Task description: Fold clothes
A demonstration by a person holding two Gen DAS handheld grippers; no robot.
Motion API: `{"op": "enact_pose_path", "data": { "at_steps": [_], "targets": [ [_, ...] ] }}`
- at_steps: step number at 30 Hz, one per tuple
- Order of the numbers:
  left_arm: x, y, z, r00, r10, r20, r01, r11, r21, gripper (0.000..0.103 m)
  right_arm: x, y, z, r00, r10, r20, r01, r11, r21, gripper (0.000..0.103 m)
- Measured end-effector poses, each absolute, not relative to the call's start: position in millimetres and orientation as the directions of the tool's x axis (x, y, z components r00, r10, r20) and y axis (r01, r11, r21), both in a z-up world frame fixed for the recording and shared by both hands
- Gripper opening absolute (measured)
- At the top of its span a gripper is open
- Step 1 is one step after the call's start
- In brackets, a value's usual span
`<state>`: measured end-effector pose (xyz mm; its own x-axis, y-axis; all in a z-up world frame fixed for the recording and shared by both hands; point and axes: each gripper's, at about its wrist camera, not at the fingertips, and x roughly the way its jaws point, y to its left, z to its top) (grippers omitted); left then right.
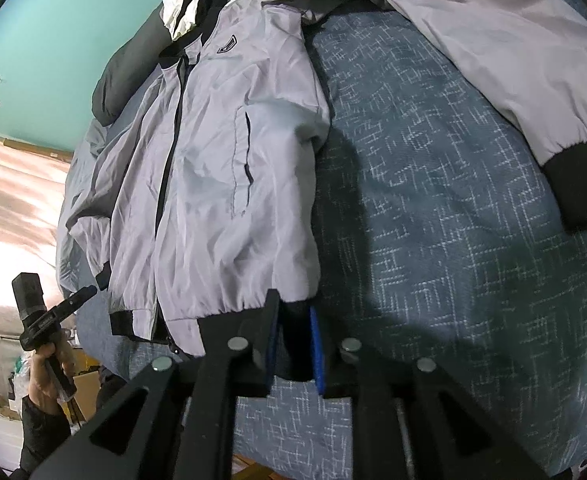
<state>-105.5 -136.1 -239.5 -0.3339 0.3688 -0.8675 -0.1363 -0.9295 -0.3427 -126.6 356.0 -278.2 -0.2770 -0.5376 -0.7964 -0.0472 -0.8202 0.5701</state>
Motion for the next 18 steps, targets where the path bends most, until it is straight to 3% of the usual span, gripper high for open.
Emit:
{"op": "enact_pose_path", "data": {
  "at_steps": [4, 16, 17, 18],
  "targets": [
    [-98.3, -151.9, -249.6, -0.317, 0.359, -0.878, -0.113, -0.933, -0.341, 0.057, -125.9, 352.3, -272.1, -0.276, -0.522, -0.807, -0.020, -0.836, 0.548, 0.030],
    [-92.6, -166.5, -291.9, -0.231, 0.392, -0.891, -0.050, -0.919, -0.391, 0.060, -120.3, 350.9, -268.5, -0.280, -0.472, -0.836, -0.009, -0.870, 0.494, 0.034],
    [-92.2, -163.7, -293.5, -0.226, 0.392, -0.892, -0.064, -0.920, -0.387, 0.059, -120.0, 351.6, -268.8, -0.282, -0.471, -0.836, -0.014, -0.869, 0.495, 0.034],
    [-91.8, -160.9, -294.9, -0.222, 0.390, -0.894, -0.077, -0.921, -0.383, 0.048, -119.7, 352.3, -268.7, -0.282, -0.471, -0.836, -0.017, -0.869, 0.495, 0.034]
  ]
}}
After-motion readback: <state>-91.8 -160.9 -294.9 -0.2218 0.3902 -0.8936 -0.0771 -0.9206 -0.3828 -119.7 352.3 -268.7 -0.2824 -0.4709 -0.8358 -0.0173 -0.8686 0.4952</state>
